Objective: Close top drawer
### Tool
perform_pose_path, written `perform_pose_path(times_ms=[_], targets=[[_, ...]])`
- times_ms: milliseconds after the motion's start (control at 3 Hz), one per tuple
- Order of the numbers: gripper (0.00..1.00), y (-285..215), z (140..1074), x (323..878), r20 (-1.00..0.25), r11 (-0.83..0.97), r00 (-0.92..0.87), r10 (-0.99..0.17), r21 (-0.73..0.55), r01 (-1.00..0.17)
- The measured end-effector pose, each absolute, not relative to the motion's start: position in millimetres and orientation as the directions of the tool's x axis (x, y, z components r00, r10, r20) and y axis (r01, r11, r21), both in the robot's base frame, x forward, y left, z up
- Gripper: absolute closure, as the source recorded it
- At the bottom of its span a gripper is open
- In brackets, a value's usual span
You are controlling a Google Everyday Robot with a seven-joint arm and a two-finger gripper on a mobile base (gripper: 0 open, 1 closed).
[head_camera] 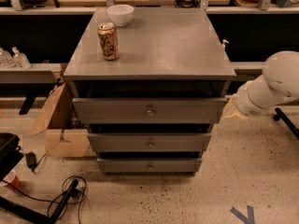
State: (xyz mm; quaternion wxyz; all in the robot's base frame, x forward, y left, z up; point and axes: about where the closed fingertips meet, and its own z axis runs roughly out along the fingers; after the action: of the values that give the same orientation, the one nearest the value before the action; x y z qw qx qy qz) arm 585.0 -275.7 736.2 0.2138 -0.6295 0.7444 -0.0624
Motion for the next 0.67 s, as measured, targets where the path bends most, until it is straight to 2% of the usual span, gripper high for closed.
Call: perform_pose_path(times_ms=[667], targets=[[1.0, -347.1, 854.0, 516.6, -0.23, 0.236, -0.137, -0.964, -0.488, -0.84]])
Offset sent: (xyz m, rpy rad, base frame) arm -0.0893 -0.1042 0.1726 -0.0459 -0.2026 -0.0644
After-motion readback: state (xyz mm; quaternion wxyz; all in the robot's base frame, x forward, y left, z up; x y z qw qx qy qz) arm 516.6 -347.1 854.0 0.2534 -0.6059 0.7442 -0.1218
